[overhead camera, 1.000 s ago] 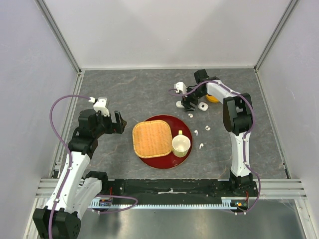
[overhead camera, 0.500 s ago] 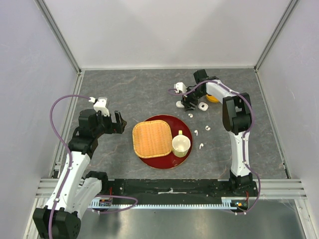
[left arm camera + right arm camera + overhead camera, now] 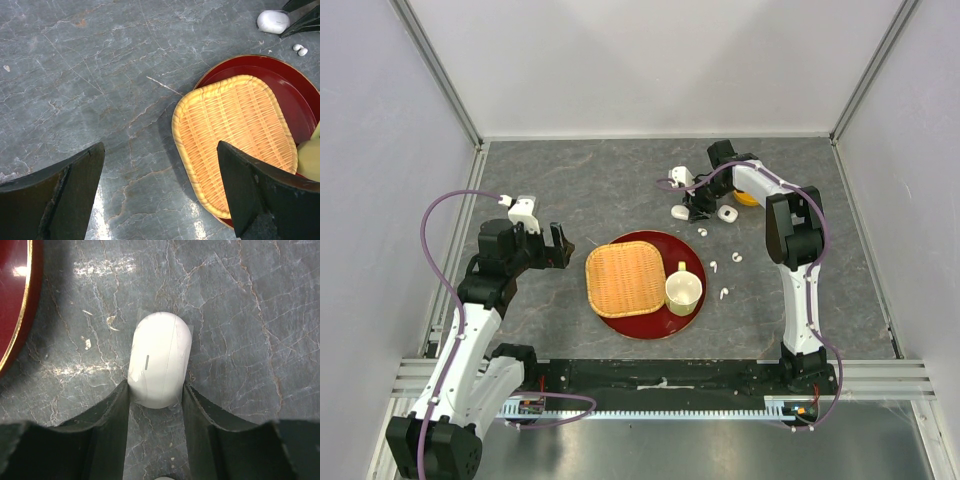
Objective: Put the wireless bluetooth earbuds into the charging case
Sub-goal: Pick up the charging case at the center of the board.
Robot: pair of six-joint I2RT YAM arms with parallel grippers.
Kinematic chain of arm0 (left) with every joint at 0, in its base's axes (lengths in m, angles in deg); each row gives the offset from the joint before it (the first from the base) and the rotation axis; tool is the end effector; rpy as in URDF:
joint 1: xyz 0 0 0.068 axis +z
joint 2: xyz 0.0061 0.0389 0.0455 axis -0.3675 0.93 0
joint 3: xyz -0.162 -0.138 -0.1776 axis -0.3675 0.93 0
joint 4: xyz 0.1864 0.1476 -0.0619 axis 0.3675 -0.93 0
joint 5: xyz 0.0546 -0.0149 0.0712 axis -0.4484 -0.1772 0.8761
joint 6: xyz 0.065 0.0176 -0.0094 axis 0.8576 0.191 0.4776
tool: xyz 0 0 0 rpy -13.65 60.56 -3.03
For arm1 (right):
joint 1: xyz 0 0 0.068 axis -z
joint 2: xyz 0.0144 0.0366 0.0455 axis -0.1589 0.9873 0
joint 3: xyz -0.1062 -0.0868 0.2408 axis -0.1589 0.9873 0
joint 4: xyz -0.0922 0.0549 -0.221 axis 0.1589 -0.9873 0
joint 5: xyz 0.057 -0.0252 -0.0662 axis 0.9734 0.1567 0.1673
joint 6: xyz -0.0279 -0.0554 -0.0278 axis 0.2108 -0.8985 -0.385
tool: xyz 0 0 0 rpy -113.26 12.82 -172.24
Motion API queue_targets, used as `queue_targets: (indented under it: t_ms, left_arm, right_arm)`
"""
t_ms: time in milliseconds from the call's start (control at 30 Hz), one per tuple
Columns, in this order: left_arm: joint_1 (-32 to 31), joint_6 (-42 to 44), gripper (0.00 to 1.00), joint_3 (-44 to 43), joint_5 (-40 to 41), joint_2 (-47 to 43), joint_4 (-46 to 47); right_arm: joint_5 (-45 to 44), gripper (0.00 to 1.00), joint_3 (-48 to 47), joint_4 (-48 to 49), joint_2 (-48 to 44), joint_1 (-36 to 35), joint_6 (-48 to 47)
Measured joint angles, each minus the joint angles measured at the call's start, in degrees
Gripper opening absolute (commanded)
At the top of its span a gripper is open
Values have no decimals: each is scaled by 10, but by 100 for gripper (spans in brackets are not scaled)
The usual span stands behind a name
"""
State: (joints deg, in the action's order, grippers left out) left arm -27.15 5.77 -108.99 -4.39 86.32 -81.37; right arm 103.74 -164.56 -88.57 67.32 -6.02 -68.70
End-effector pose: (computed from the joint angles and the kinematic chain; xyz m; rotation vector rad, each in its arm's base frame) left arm 0.1722 -0.0286 0.2703 0.1203 2.0944 -0.3483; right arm 0.4384 0.1526 0.1502 -1.7344 1.8431 0.5879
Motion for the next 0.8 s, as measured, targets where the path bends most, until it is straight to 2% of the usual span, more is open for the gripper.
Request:
queue_targets:
  t_ms: [200,467,700,800]
  left_arm:
    - [0,0,100,0,-1,0,0]
    - [0,0,100,0,-3,-2,0]
    - [0,-16,100,-1,-6,-25,-1]
    - [0,-30,100,-7,-32,-24,-1]
  right_arm:
    - [-1,0,16,20,-8,0,23]
    - [-9,0,113,128,-62,-1,96]
    - [-13,0,208,223,-161,-6,145]
    - [-16,0,230,259,-213,-10,162]
